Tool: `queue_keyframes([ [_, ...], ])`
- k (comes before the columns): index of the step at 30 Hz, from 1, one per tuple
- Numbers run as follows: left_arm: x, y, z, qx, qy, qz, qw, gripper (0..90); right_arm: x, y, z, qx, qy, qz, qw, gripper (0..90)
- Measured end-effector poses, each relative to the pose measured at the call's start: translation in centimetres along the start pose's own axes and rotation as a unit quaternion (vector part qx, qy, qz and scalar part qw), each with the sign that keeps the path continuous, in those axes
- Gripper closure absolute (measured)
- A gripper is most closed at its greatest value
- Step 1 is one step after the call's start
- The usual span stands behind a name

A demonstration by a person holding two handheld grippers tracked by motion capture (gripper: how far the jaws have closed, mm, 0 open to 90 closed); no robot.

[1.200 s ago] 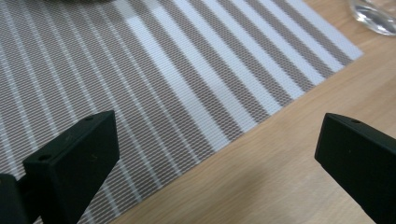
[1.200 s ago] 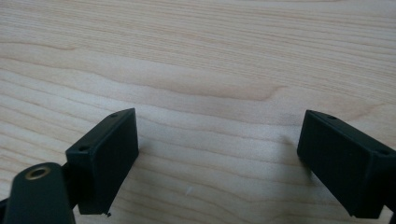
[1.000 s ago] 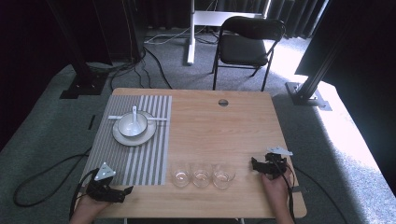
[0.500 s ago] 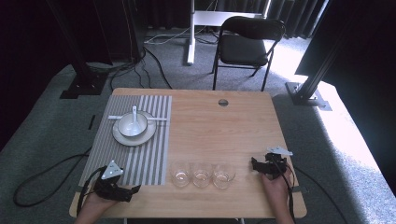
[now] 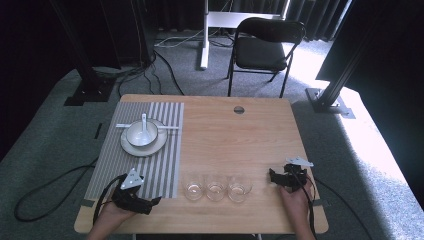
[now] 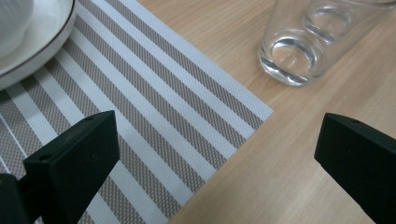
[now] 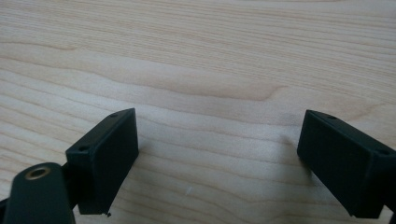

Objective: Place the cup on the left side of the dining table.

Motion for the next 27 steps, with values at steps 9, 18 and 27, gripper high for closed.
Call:
queue_keyframes([
  [9,-0.7,-1.2,-1.7,-0.020,-0.003,0.015,0.9997,0.4,0.0,0.0,0.0,0.000,0.000,0.000,1.0000,11.9],
  [18,-1.1,-2.5,-3.3,-0.043,-0.009,0.031,0.9986,0.4,0.0,0.0,0.0,0.000,0.000,0.000,1.0000,12.0],
  [27,-1.8,-3.7,-4.2,-0.063,-0.005,0.045,0.9970,0.4,0.0,0.0,0.0,0.000,0.000,0.000,1.0000,12.0],
])
Point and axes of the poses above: each handheld gripper's, and its own axes: x roughly backward along the jaws, z roughly out of its underside, y roughly to its left, the point moved 9 cm from there along -x, roughly forward along the jaws
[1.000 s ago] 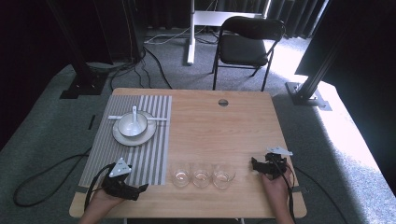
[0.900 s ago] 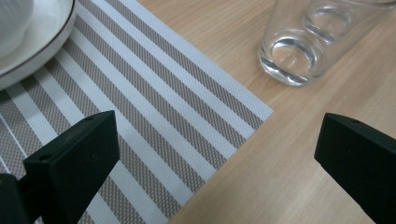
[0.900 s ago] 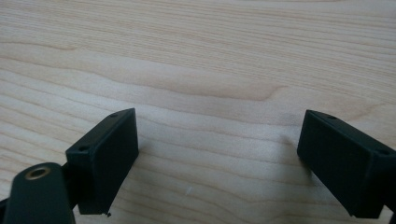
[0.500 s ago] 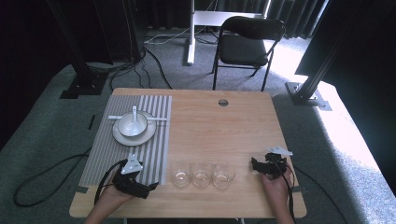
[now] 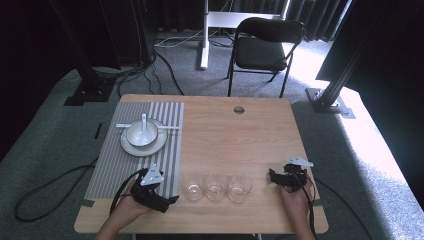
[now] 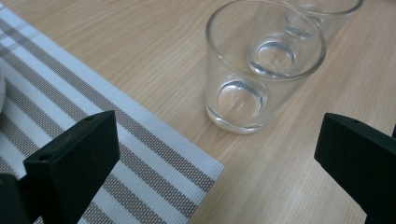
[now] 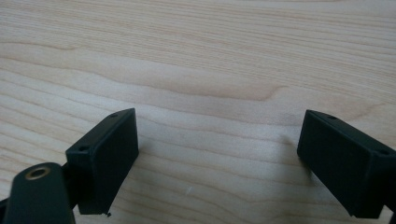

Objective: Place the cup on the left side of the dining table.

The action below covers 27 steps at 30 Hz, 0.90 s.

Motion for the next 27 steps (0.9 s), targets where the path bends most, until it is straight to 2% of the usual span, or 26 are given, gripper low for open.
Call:
queue_keyframes([
  [11,-1.2,-0.6,-1.3,-0.012,0.003,0.006,0.9999,0.4,0.0,0.0,0.0,0.000,0.000,0.000,1.0000,12.0],
  [13,-1.3,-0.8,-1.6,-0.013,0.002,0.013,0.9998,0.4,0.0,0.0,0.0,0.000,0.000,0.000,1.0000,12.0],
  [20,-1.8,-1.1,-2.5,-0.028,0.008,0.009,0.9995,0.5,0.0,0.0,0.0,0.000,0.000,0.000,1.0000,12.0],
  [27,-2.5,-1.7,-3.5,-0.038,0.010,0.018,0.9991,0.5,0.0,0.0,0.0,0.001,0.000,0.000,1.0000,12.0],
])
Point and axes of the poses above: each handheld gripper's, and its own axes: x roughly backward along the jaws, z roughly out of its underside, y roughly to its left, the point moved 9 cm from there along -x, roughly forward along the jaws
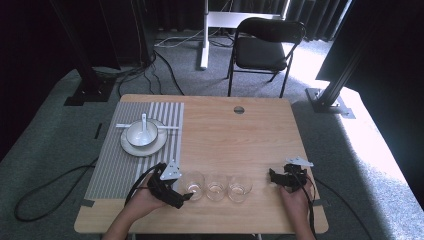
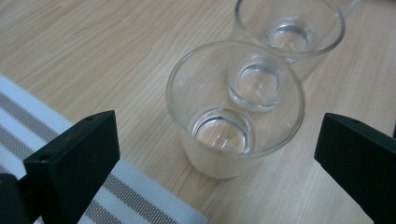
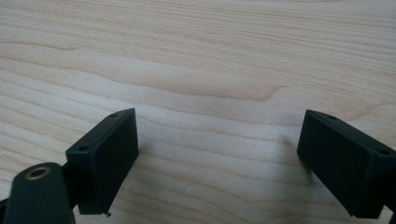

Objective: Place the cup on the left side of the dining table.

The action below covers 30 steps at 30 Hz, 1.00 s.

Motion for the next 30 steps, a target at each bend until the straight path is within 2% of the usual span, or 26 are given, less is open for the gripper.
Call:
queue_keyframes([
  [5,-0.4,-0.4,-0.9,-0.011,0.004,0.007,0.9999,0.4,0.0,0.0,0.0,0.000,0.000,0.000,1.0000,12.0],
  [9,-0.9,-0.7,-1.3,-0.022,0.008,0.003,0.9997,0.5,0.0,0.0,0.0,0.000,0.000,0.000,1.0000,12.0],
  [18,-1.8,-1.4,-2.2,-0.029,0.010,0.016,0.9994,0.5,0.0,0.0,0.0,0.000,0.000,0.000,1.0000,11.9],
  [30,-3.0,-2.5,-3.7,-0.051,0.022,0.029,0.9981,0.5,0.0,0.0,0.0,0.001,0.000,0.000,1.0000,12.0],
])
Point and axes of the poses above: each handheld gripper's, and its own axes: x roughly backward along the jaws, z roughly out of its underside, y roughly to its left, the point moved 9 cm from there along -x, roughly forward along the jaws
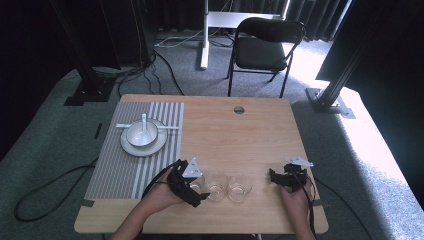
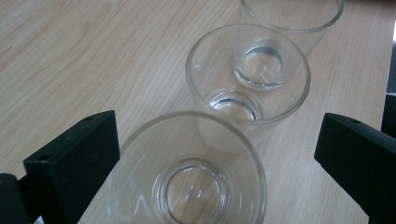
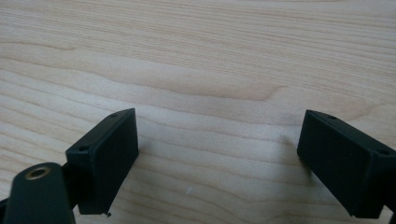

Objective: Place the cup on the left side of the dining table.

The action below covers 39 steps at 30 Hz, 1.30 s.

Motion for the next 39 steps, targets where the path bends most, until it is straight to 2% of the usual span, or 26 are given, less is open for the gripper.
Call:
queue_keyframes([
  [2,-0.1,0.0,-0.2,-0.004,0.002,-0.003,1.0000,0.4,0.0,0.0,0.0,0.000,0.000,0.000,1.0000,12.0],
  [10,-0.9,-0.6,-1.4,-0.013,0.003,0.008,0.9999,0.5,0.0,0.0,0.0,0.000,0.000,0.000,1.0000,12.0],
  [16,-1.5,-1.1,-2.2,-0.029,0.011,0.012,0.9994,0.5,0.0,0.0,0.0,0.000,0.000,0.000,1.0000,12.0],
  [29,-3.0,-2.3,-3.6,-0.040,0.011,0.029,0.9987,0.5,0.0,0.0,0.0,0.000,0.000,0.000,1.0000,12.0],
  [39,-4.0,-3.3,-4.7,-0.055,0.020,0.040,0.9975,0.5,0.0,0.0,0.0,0.000,0.000,0.000,1.0000,12.0],
])
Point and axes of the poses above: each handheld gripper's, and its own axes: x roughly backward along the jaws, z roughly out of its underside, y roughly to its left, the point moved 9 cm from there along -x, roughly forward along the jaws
